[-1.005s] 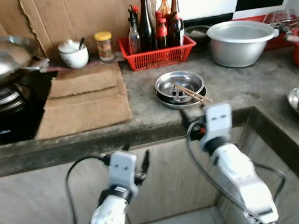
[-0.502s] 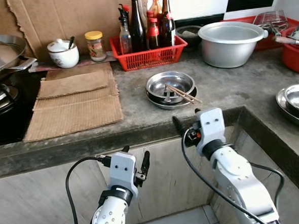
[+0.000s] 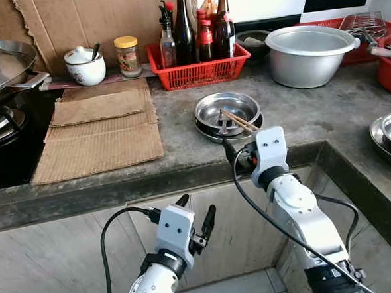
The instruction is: Kitchen organization
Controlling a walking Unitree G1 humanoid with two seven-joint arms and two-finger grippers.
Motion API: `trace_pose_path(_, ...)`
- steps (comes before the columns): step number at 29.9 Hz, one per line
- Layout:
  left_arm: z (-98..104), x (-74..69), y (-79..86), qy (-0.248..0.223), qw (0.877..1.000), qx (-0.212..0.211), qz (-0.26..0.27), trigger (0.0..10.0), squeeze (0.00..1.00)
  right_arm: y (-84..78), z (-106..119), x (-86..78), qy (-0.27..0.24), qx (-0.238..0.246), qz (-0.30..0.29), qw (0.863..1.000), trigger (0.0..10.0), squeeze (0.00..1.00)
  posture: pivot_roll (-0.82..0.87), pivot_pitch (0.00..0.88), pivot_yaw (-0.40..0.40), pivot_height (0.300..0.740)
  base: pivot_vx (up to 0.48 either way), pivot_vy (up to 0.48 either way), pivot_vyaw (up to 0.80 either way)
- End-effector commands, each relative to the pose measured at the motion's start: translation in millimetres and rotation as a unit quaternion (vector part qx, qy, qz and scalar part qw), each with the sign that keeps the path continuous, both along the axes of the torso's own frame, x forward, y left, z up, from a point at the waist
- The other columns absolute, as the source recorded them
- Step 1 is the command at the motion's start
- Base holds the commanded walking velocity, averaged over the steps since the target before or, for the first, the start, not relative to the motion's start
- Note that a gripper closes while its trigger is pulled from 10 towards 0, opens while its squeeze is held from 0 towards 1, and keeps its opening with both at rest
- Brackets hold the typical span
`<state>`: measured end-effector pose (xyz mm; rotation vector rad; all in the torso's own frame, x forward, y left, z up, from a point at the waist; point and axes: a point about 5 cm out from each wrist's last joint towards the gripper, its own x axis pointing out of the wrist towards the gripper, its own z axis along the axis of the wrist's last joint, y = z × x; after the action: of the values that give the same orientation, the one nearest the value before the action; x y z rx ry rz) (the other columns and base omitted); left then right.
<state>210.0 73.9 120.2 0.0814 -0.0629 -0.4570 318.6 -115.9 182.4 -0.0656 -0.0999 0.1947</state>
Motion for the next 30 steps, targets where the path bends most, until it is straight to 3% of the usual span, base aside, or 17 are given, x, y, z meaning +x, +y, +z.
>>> trace_pose_path(1,4.3,-1.8,-0.3,-0.012,1.0,-0.005,-0.005,10.0,0.0,-1.5,3.8,3.4,-0.006,0.009,-0.008,1.0,10.0,0.0,0.03,0.069,-0.026,0.74,0.0,0.0,0.0)
trace_pose_path(30,3.7,-0.2,-0.5,-0.014,1.0,-0.002,-0.005,10.0,0.0,-3.8,13.5,10.8,-0.021,0.051,-0.024,0.998,10.0,0.0,0.03,0.066,-0.024,0.74,0.0,0.0,0.0)
